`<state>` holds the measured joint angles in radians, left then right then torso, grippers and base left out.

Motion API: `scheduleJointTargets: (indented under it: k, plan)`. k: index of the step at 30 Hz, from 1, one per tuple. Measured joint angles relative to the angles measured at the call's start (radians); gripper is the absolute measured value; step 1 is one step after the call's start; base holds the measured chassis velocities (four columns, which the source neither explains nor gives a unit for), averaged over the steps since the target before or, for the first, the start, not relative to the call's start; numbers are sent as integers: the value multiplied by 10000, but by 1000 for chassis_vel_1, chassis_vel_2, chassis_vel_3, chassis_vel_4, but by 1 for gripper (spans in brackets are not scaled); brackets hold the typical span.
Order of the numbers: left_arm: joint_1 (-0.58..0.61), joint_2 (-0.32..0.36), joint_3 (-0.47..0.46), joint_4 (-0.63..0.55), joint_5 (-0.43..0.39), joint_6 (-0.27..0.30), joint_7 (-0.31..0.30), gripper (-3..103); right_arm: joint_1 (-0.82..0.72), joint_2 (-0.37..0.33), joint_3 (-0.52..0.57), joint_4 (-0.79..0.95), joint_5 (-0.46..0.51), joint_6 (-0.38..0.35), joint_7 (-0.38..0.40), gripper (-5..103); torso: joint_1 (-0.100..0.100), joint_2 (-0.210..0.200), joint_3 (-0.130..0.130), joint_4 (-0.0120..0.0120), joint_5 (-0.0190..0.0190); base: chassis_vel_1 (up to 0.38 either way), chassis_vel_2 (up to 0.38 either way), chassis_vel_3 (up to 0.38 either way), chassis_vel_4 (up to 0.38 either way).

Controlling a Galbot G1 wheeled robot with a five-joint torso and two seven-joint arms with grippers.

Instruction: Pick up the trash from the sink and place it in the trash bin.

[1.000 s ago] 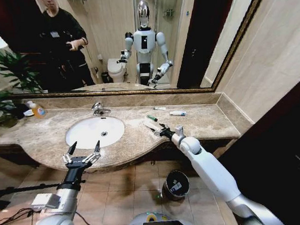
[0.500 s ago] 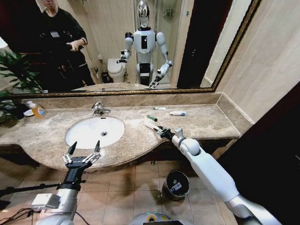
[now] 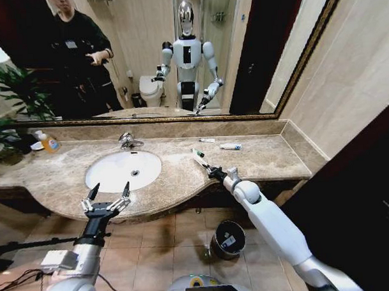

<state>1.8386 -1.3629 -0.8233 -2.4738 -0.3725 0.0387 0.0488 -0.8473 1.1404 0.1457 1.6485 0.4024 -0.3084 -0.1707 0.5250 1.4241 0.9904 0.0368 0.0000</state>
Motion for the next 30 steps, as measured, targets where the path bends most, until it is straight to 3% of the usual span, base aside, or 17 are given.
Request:
scheduleJointTargets:
  k: [12,18,30]
  plan:
    - [0,0,0,0,0,0,0,100,-1256,-471,1195,1611,333,-161,363,0,0,1,0,0,0,0,0,0,0]
    - [0,0,0,0,0,0,0,100,-2387,-724,2534,2636,570,-179,422,0,0,1,0,0,1,0,0,0,0]
    - [0,0,0,0,0,0,0,100,-5216,-345,4412,4017,760,561,1051,0,-1,2,-1,0,1,0,0,0,0]
